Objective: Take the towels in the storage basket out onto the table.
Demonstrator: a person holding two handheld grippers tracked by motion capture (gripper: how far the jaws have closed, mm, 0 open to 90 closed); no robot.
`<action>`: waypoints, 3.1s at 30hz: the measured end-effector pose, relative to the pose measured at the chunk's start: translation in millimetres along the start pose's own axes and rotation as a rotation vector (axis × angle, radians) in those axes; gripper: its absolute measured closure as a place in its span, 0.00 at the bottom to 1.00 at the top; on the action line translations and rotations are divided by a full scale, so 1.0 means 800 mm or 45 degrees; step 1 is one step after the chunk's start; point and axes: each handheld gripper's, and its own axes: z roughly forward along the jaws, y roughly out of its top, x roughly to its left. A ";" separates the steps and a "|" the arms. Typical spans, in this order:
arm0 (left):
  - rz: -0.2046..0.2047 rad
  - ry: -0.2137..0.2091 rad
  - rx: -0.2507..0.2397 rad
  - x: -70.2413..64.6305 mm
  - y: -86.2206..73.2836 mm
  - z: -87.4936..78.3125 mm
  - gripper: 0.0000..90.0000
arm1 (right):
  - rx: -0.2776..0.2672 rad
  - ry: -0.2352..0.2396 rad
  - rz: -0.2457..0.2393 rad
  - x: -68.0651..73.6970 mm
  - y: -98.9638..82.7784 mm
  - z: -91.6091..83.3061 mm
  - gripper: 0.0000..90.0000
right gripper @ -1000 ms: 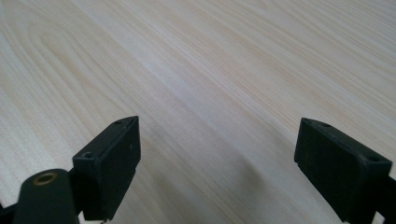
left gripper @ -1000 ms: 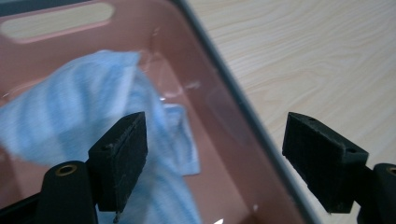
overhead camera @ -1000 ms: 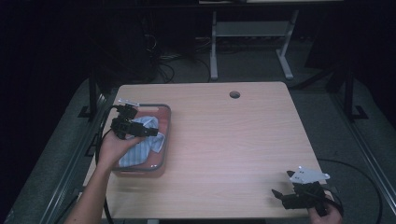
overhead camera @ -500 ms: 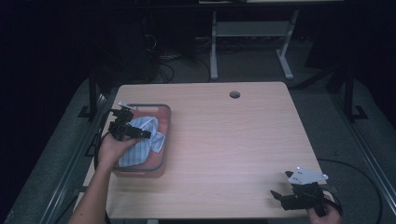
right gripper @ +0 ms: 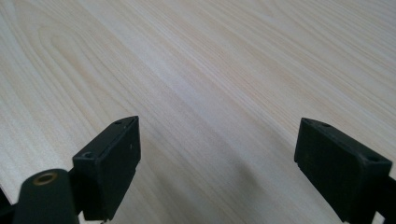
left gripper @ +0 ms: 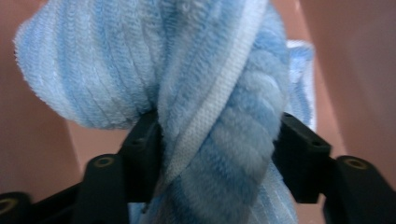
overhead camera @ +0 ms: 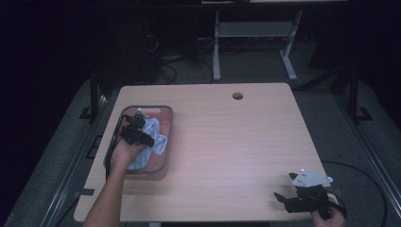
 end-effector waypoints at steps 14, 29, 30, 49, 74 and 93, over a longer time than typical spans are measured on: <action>0.053 0.011 0.023 -0.005 -0.004 0.004 0.63 | -0.002 0.006 -0.019 0.005 0.003 0.004 0.15; 0.023 -0.122 -0.077 -0.005 -0.014 -0.020 0.75 | -0.021 -0.033 0.011 0.000 0.002 -0.001 0.15; 0.019 -0.141 -0.108 -0.003 -0.017 -0.028 0.75 | -0.026 -0.034 0.025 -0.001 0.001 -0.002 0.15; -0.002 -0.287 -0.400 0.018 -0.057 -0.108 0.75 | -0.045 -0.057 0.020 -0.002 0.001 -0.008 0.15; 0.087 -0.364 -0.558 -0.007 -0.043 -0.176 0.75 | -0.030 -0.050 0.019 -0.005 -0.002 -0.009 0.15; 0.176 -0.404 -0.600 -0.050 -0.018 -0.200 0.74 | -0.036 -0.050 0.018 -0.008 -0.001 -0.008 0.15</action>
